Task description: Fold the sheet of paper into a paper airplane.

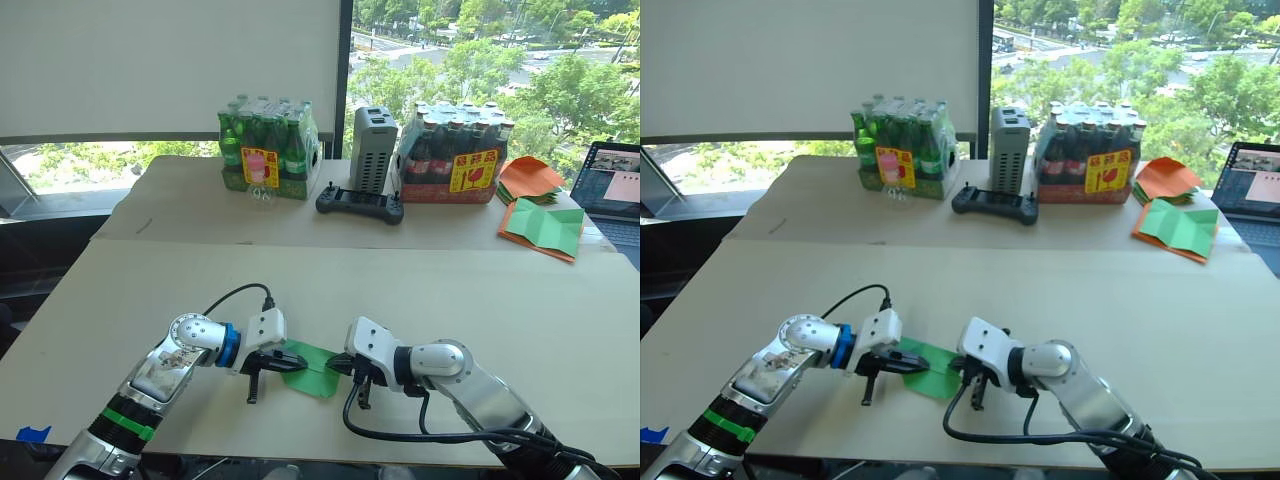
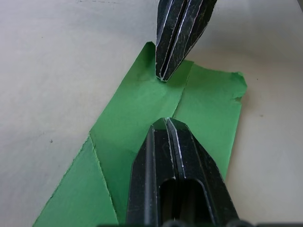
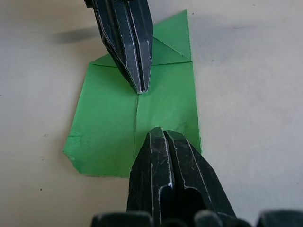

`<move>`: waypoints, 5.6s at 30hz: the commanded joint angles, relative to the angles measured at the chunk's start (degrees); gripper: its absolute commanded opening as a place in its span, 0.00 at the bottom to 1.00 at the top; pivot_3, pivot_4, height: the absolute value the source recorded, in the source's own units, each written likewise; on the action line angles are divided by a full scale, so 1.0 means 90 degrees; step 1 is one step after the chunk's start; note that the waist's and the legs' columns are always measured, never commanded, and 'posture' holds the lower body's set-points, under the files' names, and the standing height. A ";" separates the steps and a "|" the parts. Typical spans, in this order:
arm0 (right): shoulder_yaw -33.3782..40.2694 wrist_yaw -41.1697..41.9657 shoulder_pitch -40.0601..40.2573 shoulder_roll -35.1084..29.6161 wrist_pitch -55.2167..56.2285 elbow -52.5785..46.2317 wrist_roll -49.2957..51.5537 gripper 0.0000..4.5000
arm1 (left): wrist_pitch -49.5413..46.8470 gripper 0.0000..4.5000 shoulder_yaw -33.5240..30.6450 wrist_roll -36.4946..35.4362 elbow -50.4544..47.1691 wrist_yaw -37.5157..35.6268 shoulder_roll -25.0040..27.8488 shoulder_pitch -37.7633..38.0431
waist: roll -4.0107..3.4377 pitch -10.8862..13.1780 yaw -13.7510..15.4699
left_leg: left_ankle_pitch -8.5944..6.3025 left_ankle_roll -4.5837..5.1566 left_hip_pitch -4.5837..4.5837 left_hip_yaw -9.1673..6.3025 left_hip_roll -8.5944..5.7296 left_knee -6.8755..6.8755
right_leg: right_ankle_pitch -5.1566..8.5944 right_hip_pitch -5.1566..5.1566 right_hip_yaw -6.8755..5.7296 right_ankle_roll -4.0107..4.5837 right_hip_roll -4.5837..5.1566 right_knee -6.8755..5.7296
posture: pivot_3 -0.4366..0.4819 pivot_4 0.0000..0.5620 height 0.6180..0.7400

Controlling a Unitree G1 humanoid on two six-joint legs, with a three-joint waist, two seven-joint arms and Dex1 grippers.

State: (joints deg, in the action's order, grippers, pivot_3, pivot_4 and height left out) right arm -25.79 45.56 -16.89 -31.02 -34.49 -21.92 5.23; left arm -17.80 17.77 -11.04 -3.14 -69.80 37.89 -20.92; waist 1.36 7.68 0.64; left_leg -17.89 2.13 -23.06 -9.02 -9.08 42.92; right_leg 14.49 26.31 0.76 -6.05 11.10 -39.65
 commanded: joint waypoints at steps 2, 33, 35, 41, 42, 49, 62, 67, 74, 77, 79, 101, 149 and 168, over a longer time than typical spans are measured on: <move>-0.0154 -0.0017 0.0079 -0.0083 -0.0355 0.0131 -0.0130 0.00 | 0.0083 0.00 0.0082 0.0205 0.0265 0.0025 0.0047 -0.0025 | 0.0000 0.0000 0.0001 | 0.0000 0.0000 0.0003 0.0000 0.0000 0.0000 | 0.0000 -0.0002 0.0000 0.0000 0.0000 0.0000 | 0.48 0.27 0.47; -0.0182 0.0050 -0.0007 -0.0070 -0.0493 0.0057 -0.0078 0.00 | 0.0204 0.00 -0.0812 -0.0049 0.0472 -0.0142 0.0991 0.0634 | -0.0010 -0.0009 -0.0018 | -0.0009 0.0015 0.0025 0.0003 0.0002 -0.0017 | 0.0000 -0.0007 0.0003 0.0000 -0.0002 -0.0001 | 0.48 0.27 0.47; -0.0183 0.0052 -0.0009 -0.0069 -0.0485 0.0060 -0.0079 0.00 | 0.0075 0.00 -0.0913 -0.0177 0.0313 -0.0162 0.1026 0.0641 | -0.0011 -0.0009 -0.0028 | -0.0009 0.0015 0.0024 0.0003 0.0002 -0.0018 | 0.0000 -0.0006 0.0003 0.0000 -0.0003 -0.0001 | 0.48 0.27 0.47; -0.0189 0.0034 -0.0041 -0.0052 -0.0475 0.0090 -0.0099 0.00 | -0.0568 0.00 -0.1363 -0.0793 -0.0395 -0.0229 0.1265 0.0718 | -0.0010 -0.0006 -0.0025 | -0.0007 0.0012 0.0018 0.0001 0.0002 -0.0019 | 0.0000 0.0000 0.0002 0.0000 -0.0004 -0.0001 | 0.48 0.27 0.47; -0.0190 0.0029 -0.0048 -0.0044 -0.0477 0.0096 -0.0101 0.00 | -0.0633 0.00 -0.1409 -0.0838 -0.0450 -0.0222 0.1289 0.0723 | -0.0010 -0.0006 -0.0017 | -0.0007 0.0011 0.0018 0.0000 0.0002 -0.0019 | 0.0000 -0.0001 0.0001 0.0000 -0.0004 0.0000 | 0.48 0.27 0.47; -0.0107 -0.0010 -0.0089 0.0047 -0.0484 -0.0007 -0.0020 0.00 | -0.1355 0.00 -0.1746 -0.1517 -0.0888 -0.0048 0.1156 0.0668 | -0.0010 -0.0005 -0.0020 | -0.0006 0.0009 0.0017 0.0001 0.0002 -0.0019 | 0.0000 0.0000 0.0002 0.0000 -0.0004 0.0000 | 0.48 0.27 0.47; 0.1157 -0.0215 0.0117 0.0451 -0.0824 -0.1233 0.1238 0.58 | -0.2073 0.00 -0.2293 -0.2184 -0.1702 0.0824 0.0874 0.1179 | -0.0006 0.0005 -0.0014 | 0.0002 -0.0006 -0.0032 -0.0001 0.0001 -0.0017 | 0.0000 0.0043 0.0003 0.0001 -0.0002 0.0001 | 0.48 0.27 0.47; 0.1378 -0.0455 0.0103 0.0502 -0.1050 -0.1135 0.1409 0.88 | -0.2372 0.00 -0.2659 -0.2528 -0.2064 0.1096 0.0885 0.1440 | -0.0008 0.0006 -0.0013 | 0.0002 -0.0006 -0.0030 0.0002 0.0002 -0.0017 | 0.0000 0.0042 0.0005 0.0002 -0.0003 0.0002 | 0.48 0.27 0.47; 0.1047 -0.0391 0.0122 0.0265 -0.0875 -0.0644 0.1226 0.88 | -0.2504 0.00 -0.2821 -0.2732 -0.2276 0.1330 0.0894 0.1591 | -0.0008 0.0006 -0.0004 | 0.0002 -0.0006 -0.0030 0.0003 0.0001 -0.0017 | 0.0000 0.0042 0.0005 0.0002 -0.0001 0.0002 | 0.48 0.27 0.47; 0.1013 -0.0331 0.0119 0.0245 -0.0854 -0.0595 0.1278 0.88 | -0.2488 0.00 -0.2812 -0.2754 -0.2298 0.1352 0.0914 0.1609 | -0.0008 0.0006 -0.0013 | 0.0002 -0.0006 -0.0031 0.0004 0.0002 -0.0017 | 0.0000 0.0043 0.0006 0.0002 -0.0002 0.0002 | 0.48 0.27 0.47; 0.0975 -0.0318 0.0120 0.0262 -0.0835 -0.0565 0.1277 0.77 | -0.2424 0.00 -0.2762 -0.2700 -0.2303 0.1340 0.0962 0.1650 | -0.0008 0.0006 -0.0010 | 0.0002 -0.0006 -0.0032 0.0004 0.0002 -0.0017 | 0.0000 0.0043 0.0006 0.0002 -0.0002 0.0002 | 0.48 0.27 0.47; 0.0984 -0.0129 0.0116 0.0140 0.0498 -0.0933 0.0958 0.01 | -0.2362 0.00 -0.2895 -0.2791 -0.2080 0.1282 0.0987 0.1512 | -0.0008 0.0006 -0.0003 | 0.0002 -0.0006 -0.0032 0.0004 0.0001 -0.0016 | 0.0000 0.0044 0.0005 0.0002 -0.0002 0.0002 | 0.48 0.27 0.47; 0.0256 -0.1623 0.0710 -0.0354 0.6589 0.0755 -0.4210 0.07 | -0.2466 0.00 -0.2835 -0.3073 -0.1956 0.1292 0.1074 0.1180 | -0.0001 0.0008 -0.0099 | 0.0014 -0.0027 -0.0046 0.0027 0.0005 -0.0006 | 0.0009 0.0087 0.0031 0.0017 -0.0015 -0.0060 | 0.48 0.27 0.47; 0.0391 -0.0188 -0.0079 0.0704 0.2776 -0.0020 -0.1092 0.44 | -0.2395 0.00 -0.2649 -0.2994 -0.1889 0.1322 0.1005 0.1085 | 0.0000 0.0009 -0.0098 | 0.0014 -0.0027 -0.0043 0.0015 0.0010 -0.0007 | 0.0009 0.0081 0.0022 0.0019 -0.0018 -0.0053 | 0.48 0.27 0.47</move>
State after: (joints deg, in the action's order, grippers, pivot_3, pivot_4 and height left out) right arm -21.87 43.72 -17.83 -24.85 -5.56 -22.52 -4.85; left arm -39.95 -5.30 -37.94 -19.30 -57.97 46.75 -10.59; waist 1.36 7.75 -0.25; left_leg -17.76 1.89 -23.44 -8.94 -9.03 42.86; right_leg 14.57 27.03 0.92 -5.88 10.96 -40.12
